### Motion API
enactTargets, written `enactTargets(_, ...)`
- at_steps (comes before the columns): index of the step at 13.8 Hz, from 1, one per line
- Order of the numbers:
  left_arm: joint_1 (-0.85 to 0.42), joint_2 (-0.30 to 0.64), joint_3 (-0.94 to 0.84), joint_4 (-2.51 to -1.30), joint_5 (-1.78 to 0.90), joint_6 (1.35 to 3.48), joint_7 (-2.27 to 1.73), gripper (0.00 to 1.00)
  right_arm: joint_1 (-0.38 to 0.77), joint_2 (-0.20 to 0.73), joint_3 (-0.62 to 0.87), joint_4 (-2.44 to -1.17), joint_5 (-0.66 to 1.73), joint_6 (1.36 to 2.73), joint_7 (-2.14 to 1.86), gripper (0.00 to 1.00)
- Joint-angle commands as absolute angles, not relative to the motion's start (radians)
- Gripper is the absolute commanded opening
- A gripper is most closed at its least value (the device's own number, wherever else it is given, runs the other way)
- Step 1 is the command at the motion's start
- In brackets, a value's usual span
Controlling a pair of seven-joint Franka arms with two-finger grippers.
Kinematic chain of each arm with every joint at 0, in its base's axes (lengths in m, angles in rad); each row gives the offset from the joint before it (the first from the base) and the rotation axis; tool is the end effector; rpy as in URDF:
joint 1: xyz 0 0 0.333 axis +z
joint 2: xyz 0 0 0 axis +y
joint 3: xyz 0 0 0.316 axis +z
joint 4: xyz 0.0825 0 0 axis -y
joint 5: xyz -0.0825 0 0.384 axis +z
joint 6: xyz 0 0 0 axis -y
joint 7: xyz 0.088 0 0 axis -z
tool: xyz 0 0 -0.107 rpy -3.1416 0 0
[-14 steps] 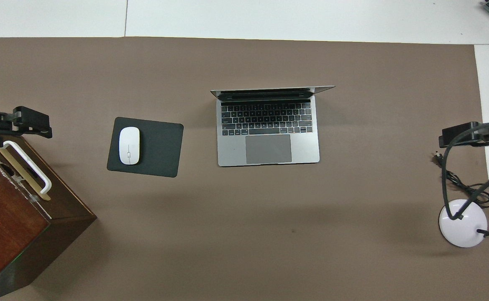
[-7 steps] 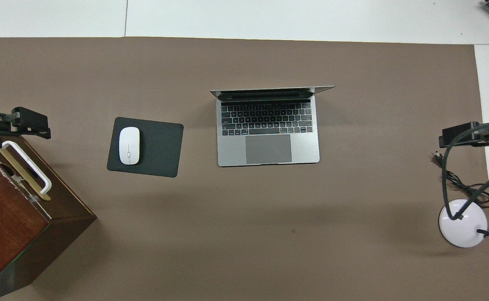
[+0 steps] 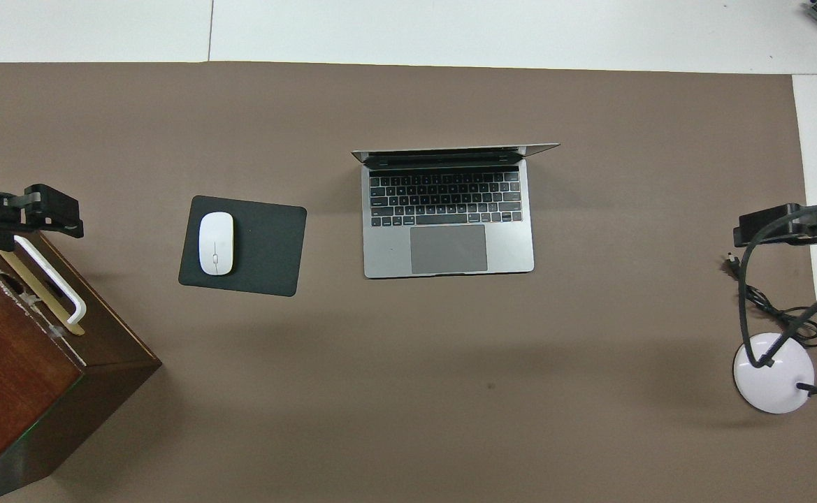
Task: Close laptop with both arms
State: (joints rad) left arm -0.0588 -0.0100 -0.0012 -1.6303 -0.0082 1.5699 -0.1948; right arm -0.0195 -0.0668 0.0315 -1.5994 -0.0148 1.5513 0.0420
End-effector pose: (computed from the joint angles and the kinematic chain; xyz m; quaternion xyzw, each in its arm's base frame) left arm 0.5484 -0.0338 0.6019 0.9974 0.0674 -0.0255 0.0009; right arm 0.5318 0.0054 0.6456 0.9998 -0.0152 0.0096 0.0082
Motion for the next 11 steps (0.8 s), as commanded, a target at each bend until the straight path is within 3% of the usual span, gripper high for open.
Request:
enactTargets(1, -0.055, -0.032, 0.002, -1.661, -0.021, 1.559, -0.221, 0.0, -0.037, -0.087, 0.035, -1.62, 0.015, 1.562, 0.031, 1.0)
enactTargets(11, -0.075, -0.077, -0.008, -1.79, -0.099, 1.657, -0.621, 0.0, -0.035, -0.087, 0.037, -1.62, 0.015, 1.563, 0.031, 1.0)
